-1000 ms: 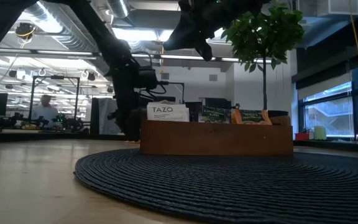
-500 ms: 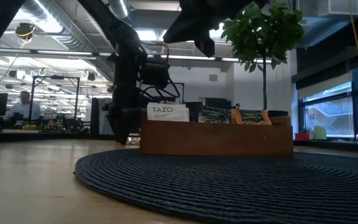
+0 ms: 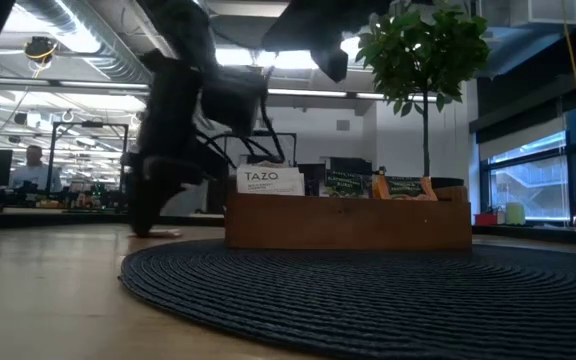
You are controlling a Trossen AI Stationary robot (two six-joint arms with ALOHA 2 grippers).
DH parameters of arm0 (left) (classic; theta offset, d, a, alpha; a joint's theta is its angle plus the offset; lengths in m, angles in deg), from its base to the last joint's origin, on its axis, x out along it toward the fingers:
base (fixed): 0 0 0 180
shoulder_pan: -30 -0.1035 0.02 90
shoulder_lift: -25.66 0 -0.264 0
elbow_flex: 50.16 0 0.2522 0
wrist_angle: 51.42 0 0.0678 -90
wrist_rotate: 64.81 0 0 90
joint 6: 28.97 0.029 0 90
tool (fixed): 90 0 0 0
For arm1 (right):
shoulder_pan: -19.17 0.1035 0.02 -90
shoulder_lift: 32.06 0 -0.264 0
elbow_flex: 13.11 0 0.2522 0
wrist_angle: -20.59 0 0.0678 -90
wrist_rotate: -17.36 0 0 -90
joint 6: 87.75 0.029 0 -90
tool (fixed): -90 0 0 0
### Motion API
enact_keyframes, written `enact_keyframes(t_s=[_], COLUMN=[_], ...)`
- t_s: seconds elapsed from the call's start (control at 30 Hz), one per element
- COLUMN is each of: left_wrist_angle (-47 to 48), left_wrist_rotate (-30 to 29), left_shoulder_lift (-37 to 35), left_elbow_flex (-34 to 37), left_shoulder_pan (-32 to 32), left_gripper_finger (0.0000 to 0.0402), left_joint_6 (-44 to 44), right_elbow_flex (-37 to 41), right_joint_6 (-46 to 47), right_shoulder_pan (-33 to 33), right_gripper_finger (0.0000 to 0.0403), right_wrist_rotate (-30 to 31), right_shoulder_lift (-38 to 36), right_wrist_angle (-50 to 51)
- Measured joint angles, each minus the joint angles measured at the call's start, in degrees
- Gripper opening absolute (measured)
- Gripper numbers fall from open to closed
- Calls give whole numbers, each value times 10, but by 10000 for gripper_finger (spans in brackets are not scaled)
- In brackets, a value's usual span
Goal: Pick & Place Tea
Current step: Put the orange tea bag into the right section of the wooden organizer
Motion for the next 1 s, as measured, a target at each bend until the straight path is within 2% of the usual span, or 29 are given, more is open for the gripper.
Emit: enact_keyframes(t_s=[0.23,0.57,0.77,1.0], left_wrist_angle=[-2,-20,-33,-26], left_wrist_rotate=[-7,-4,5,-79], left_shoulder_lift=[-14,-12,-23,-106], left_elbow_flex=[36,13,-8,-22], left_shoulder_pan=[115,261,297,310], left_gripper_finger=[115,115,116,116], left_joint_6=[-140,-328,-377,-381], right_elbow_flex=[0,0,0,0], right_joint_6=[0,3,4,2], right_shoulder_pan=[9,9,9,9], right_gripper_finger=[19,19,19,19], right_wrist_rotate=[0,1,0,0], right_shoulder_lift=[0,0,0,0], right_wrist_angle=[-4,-17,-30,-31])
